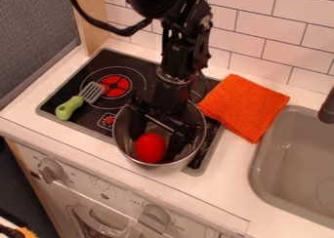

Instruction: Move the red item in the silver pot to the middle of the burner

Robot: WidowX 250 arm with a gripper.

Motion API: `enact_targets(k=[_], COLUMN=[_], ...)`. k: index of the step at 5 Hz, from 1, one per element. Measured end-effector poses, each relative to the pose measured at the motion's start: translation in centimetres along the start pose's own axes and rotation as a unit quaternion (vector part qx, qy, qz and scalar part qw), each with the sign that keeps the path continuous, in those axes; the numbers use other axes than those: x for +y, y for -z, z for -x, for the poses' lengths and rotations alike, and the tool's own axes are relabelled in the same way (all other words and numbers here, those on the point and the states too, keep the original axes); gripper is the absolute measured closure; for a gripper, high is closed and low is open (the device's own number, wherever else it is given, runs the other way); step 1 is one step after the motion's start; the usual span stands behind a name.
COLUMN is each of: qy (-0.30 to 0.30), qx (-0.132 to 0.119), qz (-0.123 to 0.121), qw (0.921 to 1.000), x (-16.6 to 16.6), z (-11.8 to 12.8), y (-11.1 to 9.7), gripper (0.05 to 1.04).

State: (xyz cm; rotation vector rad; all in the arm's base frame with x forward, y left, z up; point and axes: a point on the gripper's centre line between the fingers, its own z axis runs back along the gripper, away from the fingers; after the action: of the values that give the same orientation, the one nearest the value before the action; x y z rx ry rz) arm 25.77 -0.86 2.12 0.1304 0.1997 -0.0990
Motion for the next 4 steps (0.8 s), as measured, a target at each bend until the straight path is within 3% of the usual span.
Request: enact_targets(k=[1, 2, 3, 4], qy=[0.000, 0.001, -0.003, -0.026], qx=[0.004, 0.006, -0.005, -0.077], qz=[0.003, 0.002, 0.018, 0.044], qw=[1.0000, 1.0000, 0.9998, 0.9957], x=[-0.1, -0.4, -0.5, 1.4], z=[0.2, 0.1, -0.5, -1.5], y=[0.2, 0.4, 0.0, -5.4], gripper=[0.146, 0.340, 0.341, 0.341])
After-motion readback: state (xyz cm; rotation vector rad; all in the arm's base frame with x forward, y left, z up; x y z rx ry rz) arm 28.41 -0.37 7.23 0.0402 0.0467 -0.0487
